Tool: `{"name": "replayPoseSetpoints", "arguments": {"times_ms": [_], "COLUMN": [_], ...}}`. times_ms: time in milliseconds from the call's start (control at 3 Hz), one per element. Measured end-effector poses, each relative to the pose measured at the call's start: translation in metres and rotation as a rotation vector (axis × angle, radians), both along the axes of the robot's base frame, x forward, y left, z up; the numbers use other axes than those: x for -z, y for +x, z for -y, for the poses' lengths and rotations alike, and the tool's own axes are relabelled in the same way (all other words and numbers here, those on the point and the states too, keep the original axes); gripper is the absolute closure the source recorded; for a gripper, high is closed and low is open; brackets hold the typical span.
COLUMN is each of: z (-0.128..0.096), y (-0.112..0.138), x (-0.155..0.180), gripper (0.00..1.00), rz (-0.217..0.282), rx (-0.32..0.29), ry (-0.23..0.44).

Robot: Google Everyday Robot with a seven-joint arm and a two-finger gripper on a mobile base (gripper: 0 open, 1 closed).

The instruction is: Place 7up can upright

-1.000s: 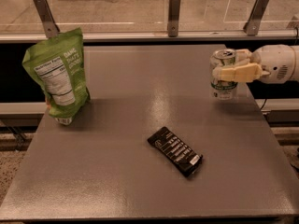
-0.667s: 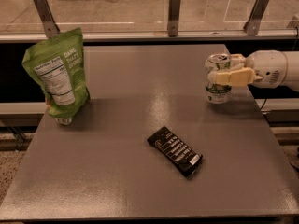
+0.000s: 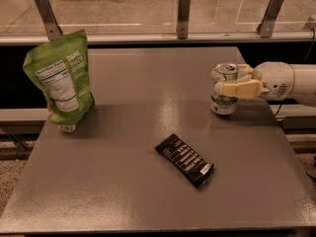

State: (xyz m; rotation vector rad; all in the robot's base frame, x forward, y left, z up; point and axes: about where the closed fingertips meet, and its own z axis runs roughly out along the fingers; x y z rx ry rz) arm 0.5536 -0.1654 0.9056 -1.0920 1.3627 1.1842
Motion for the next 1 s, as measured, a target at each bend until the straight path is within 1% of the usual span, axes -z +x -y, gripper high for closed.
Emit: {"name": "replayPoseSetpoints", "arguments": {"times_ms": [333,1000], "z": [-0.0008,-0.002], "y": [-0.0013,-0.0028], "x": [0.0029,0.0078], "gripper": [0.59,0.13], "rz": [0.024,0.059], "rx": [0.008,0.026], "ry": [0.017,0.023]}}
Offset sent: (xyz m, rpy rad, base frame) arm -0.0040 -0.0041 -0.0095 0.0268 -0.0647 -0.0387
